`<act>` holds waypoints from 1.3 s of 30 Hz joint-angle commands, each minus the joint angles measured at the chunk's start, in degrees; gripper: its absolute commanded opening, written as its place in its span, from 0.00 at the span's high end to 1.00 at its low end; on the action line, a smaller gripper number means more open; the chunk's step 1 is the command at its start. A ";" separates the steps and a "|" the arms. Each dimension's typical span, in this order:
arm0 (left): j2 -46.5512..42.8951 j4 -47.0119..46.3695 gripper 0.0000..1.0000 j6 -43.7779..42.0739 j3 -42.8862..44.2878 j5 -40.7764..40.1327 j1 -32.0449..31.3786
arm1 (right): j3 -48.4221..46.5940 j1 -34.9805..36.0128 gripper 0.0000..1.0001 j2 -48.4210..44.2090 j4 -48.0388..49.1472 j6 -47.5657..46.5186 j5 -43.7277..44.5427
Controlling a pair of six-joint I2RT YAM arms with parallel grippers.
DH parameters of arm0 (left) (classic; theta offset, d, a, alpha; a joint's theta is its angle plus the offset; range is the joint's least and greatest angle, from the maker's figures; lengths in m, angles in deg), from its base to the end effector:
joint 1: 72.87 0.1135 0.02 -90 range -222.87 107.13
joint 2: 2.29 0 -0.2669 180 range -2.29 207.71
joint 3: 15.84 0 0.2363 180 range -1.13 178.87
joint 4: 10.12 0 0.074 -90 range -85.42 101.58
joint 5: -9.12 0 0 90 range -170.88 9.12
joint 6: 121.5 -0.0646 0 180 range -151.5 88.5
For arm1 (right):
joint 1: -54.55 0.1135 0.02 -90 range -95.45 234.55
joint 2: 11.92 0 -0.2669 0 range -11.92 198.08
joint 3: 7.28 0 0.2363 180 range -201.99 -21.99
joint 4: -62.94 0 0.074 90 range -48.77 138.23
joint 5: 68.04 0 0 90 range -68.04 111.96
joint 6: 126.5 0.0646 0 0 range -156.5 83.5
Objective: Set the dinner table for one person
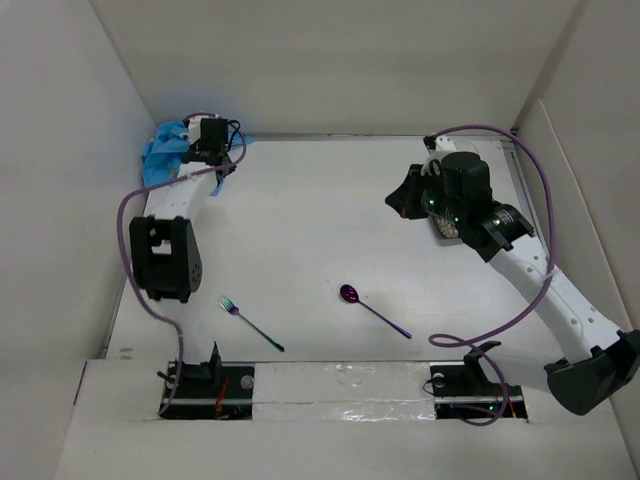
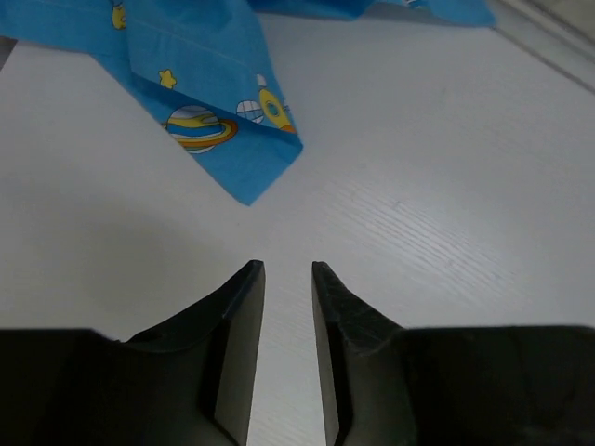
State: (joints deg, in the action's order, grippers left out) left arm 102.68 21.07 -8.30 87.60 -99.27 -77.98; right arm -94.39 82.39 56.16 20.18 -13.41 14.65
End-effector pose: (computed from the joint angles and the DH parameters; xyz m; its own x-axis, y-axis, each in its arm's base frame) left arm 0.4391 -0.0188 0.2919 -0.4240 -0.3374 -0.8405 -0.3774 0.9094 -0.1747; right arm 0.2350 0.1334 0.3826 -0.5494 0.1498 -0.8220 -0.3813 0.8305 0.4061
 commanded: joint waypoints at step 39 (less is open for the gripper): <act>18.17 4.51 1.00 -6.85 48.64 11.27 -5.36 | -3.80 5.39 1.00 4.44 3.88 -0.24 -0.16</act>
State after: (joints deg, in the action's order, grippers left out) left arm 137.67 26.98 -14.95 126.15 -97.02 -77.93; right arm -95.55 88.29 62.15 19.26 -14.22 12.60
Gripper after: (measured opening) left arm 0.006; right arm 0.010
